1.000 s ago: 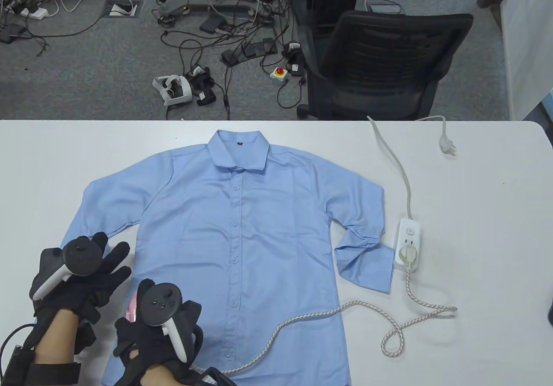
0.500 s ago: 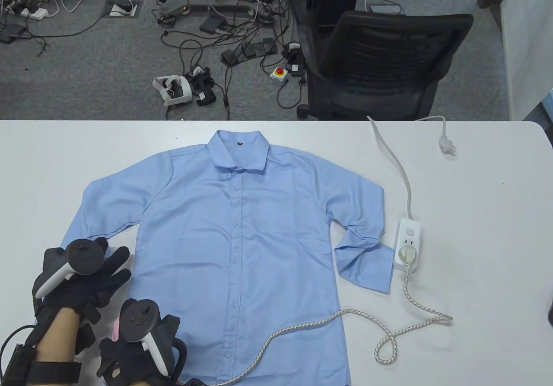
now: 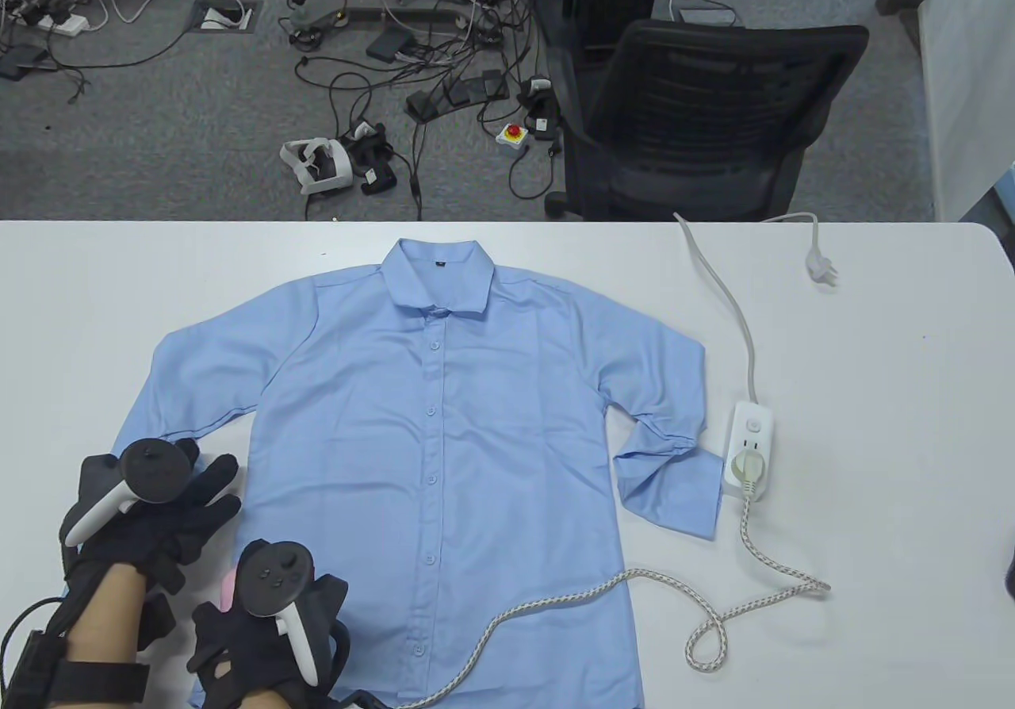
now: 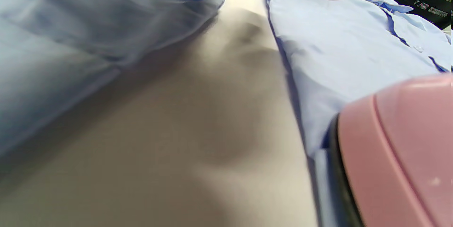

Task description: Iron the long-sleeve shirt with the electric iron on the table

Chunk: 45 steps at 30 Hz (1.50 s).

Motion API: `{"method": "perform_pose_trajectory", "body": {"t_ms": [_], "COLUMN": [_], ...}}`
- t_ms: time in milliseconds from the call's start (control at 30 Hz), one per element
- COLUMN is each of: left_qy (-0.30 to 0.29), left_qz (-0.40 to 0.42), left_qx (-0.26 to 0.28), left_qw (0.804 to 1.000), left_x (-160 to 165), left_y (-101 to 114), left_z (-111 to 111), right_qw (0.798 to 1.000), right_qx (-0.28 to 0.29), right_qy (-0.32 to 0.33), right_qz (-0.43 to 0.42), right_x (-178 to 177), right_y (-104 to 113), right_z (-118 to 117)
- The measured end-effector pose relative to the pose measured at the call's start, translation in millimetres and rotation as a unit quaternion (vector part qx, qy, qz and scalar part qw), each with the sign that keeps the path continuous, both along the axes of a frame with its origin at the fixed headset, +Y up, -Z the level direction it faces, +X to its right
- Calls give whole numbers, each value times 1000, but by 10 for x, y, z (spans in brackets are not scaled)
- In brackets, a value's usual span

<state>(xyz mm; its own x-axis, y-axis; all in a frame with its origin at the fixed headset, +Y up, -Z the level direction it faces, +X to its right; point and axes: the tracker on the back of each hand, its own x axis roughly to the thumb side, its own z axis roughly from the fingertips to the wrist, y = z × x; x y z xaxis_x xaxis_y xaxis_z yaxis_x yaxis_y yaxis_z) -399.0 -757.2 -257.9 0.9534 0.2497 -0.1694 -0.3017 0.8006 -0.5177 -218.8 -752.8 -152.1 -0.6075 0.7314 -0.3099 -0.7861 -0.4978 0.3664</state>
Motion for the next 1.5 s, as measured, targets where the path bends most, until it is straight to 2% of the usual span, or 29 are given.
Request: {"method": "perform_pose_trajectory", "body": {"t_ms": [67,233,633,800,1500], "left_qy": [-4,4,8,5,-9], "left_qz": [-2,-17,-27,-18,-25], "left_qx": [-5,-13,-16,-21,-28], "left_qw": [1000,1000,999,1000,999], "left_x": [17,16,0,11,78], "left_y": [-18,-30,-44,-53,-73], "left_z": [-5,4,-2,-2,-10], "right_qw": [1000,999,999,999,998], "right_qx": [19,31,9,-15,-18], "right_qy": [0,-9,-27,-39,-55], "right_qz": [22,18,17,-15,-5], "right_x": [-3,28,131,211,406], "right_y": [4,1,-5,-14,-8], "right_z": [-1,-18,-81,-99,-151]}}
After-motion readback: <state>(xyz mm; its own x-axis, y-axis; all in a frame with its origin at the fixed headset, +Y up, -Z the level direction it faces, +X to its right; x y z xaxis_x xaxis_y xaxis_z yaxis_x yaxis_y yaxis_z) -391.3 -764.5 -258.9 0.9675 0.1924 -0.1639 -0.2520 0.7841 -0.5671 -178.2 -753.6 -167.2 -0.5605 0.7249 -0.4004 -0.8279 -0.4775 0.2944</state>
